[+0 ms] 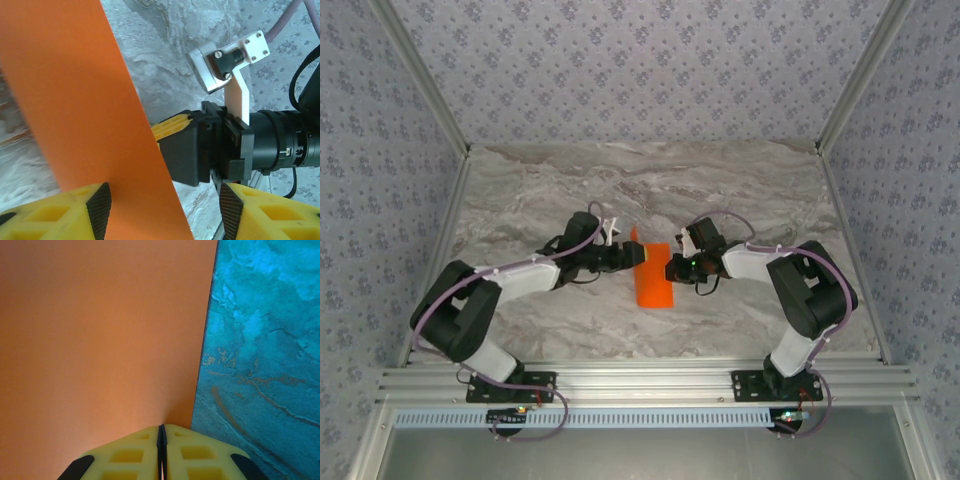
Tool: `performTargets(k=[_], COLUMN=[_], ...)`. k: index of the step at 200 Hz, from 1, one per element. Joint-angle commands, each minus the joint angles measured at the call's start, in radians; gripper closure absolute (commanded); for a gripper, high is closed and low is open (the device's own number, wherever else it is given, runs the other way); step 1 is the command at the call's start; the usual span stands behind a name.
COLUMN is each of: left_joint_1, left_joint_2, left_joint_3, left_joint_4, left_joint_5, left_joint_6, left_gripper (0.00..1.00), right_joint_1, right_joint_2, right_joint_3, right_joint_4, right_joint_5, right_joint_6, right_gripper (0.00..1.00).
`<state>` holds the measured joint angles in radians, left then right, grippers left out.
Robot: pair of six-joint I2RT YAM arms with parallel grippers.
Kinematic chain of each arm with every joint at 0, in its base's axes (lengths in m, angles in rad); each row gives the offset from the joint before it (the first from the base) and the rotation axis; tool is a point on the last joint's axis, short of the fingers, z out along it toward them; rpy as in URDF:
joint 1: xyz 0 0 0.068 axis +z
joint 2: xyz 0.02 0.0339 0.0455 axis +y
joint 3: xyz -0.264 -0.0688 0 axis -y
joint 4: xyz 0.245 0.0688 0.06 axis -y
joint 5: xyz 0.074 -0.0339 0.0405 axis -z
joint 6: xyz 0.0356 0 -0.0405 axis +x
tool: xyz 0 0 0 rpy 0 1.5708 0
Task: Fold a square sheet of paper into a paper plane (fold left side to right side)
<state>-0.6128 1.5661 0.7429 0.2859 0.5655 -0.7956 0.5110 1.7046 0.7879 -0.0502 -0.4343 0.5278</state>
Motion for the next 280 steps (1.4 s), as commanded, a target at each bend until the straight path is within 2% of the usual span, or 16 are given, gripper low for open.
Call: performTargets(k=[1,23,59,74,105,150,193,200,217,237,280], left_joint_1=[-0.024,-0.038,-0.041,-0.042,-0.044,-0.045,-0.046,-0.045,-0.045,-0.045,-0.046], left_joint_2=[0.052,0.096,0.139,0.144,0.152,0.151,0.15,0.15,0.139,0.109,0.036], left_joint_3=[0.043,0.059,0.065,0.065,0.068,0.068,0.072,0.072,0.072,0.074,0.098], left_joint_4=[0.065,0.083,0.099,0.1,0.088,0.079,0.071,0.071,0.053,-0.009,-0.202], left_joint_5=[0.034,0.03,0.024,0.019,0.007,-0.001,-0.004,-0.004,-0.012,-0.045,-0.153], left_joint_6=[-0.027,-0.037,-0.048,-0.047,-0.044,-0.042,-0.039,-0.039,-0.03,0.0,0.076], left_gripper=[0.37,0.38,0.45,0.49,0.57,0.63,0.64,0.64,0.64,0.59,0.46], right_joint_1=[-0.008,-0.035,-0.092,-0.108,-0.107,-0.084,-0.057,-0.054,-0.055,-0.055,-0.059], right_joint_2=[0.016,-0.041,-0.169,-0.202,-0.189,-0.115,-0.062,-0.057,-0.051,-0.05,-0.039], right_joint_3=[-0.035,-0.057,-0.091,-0.112,-0.115,-0.096,-0.079,-0.077,-0.07,-0.053,-0.023], right_joint_4=[-0.006,0.049,0.11,0.172,0.297,0.341,0.372,0.37,0.343,0.256,0.086], right_joint_5=[0.021,-0.027,-0.098,-0.136,-0.218,-0.234,-0.247,-0.245,-0.229,-0.183,-0.045], right_joint_6=[0.008,0.025,0.055,0.089,0.178,0.226,0.242,0.241,0.225,0.178,0.11], right_gripper=[0.87,0.86,0.81,0.7,0.61,0.61,0.64,0.66,0.8,0.92,0.92])
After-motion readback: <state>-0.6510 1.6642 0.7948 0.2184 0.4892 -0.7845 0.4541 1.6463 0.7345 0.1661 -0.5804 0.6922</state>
